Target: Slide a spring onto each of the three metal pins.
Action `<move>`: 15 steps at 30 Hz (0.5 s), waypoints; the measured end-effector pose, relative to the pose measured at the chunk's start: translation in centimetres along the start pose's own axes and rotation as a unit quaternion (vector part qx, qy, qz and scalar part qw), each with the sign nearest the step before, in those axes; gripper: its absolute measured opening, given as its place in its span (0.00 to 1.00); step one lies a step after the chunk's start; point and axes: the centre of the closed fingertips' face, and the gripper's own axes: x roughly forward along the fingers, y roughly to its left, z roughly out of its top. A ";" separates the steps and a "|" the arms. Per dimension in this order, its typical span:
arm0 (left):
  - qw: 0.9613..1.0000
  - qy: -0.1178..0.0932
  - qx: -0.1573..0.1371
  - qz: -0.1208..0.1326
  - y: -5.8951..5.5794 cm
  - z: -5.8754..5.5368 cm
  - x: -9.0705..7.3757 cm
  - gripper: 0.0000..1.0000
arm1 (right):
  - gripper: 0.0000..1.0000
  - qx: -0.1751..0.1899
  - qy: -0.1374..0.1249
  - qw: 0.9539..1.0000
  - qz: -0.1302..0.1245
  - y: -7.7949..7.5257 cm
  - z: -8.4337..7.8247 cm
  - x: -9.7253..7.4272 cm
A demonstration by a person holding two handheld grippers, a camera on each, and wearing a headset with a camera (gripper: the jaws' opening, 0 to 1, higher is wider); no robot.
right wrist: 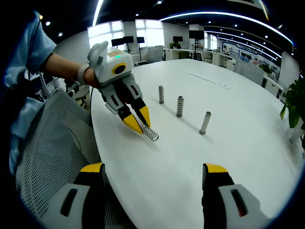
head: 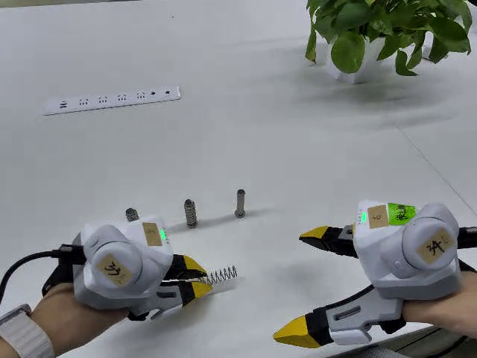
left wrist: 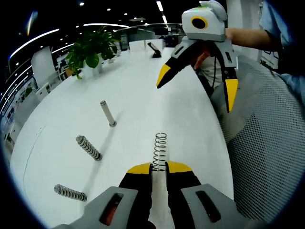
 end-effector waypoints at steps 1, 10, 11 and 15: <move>1.000 -0.005 -0.006 0.005 -0.1 0.0 -0.4 0.10 | 0.84 -0.002 -0.001 1.000 0.002 0.0 0.2 0.1; 0.999 -0.028 -0.018 0.026 -1.0 0.3 -3.1 0.10 | 0.79 -0.023 -0.002 0.999 0.028 0.7 1.6 1.2; 0.999 -0.030 -0.017 0.027 -1.1 0.3 -3.3 0.10 | 0.79 -0.023 -0.003 0.999 0.033 0.8 1.8 1.4; 0.999 -0.037 -0.015 0.029 -1.3 0.3 -3.8 0.10 | 0.75 -0.033 -0.008 0.998 0.047 1.2 2.8 1.8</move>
